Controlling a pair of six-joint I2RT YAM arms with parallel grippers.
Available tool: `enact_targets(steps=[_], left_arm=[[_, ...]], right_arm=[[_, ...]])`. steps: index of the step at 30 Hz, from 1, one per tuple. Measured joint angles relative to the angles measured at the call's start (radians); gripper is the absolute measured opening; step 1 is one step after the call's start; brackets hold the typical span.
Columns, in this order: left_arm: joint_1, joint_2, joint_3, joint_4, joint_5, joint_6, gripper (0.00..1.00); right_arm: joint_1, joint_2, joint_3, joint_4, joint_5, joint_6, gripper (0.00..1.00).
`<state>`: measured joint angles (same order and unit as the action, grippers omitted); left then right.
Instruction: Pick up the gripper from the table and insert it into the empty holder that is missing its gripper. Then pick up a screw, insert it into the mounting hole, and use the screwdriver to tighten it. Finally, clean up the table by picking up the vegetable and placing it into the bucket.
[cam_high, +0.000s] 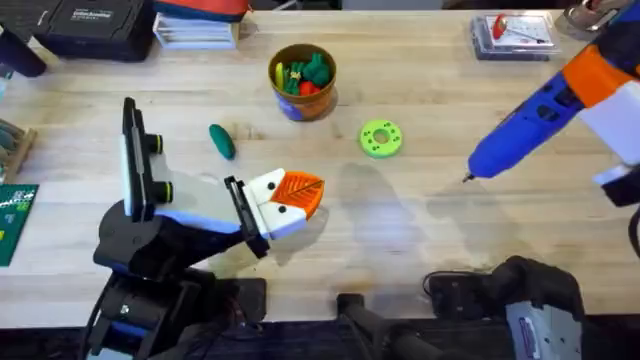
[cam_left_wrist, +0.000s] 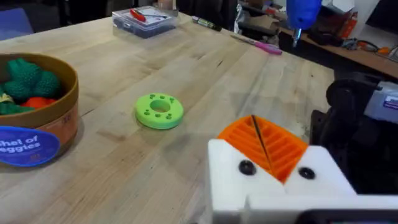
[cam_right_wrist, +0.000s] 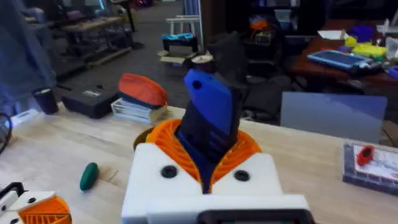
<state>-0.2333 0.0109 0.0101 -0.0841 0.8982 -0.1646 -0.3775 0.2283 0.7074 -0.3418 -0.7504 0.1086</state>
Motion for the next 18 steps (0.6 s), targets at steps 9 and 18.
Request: enact_targets(steps=[9, 18], left_arm=[[0.0, 0.0, 0.0, 0.0, 0.0, 0.0, 0.004], [0.0, 0.0, 0.0, 0.0, 0.0, 0.0, 0.004]], right_arm=[[0.015, 0.001, -0.141, 0.308, -0.068, 0.121, 0.025], [0.189, 0.205, -0.168, 0.608, -0.076, 0.159, 0.025]])
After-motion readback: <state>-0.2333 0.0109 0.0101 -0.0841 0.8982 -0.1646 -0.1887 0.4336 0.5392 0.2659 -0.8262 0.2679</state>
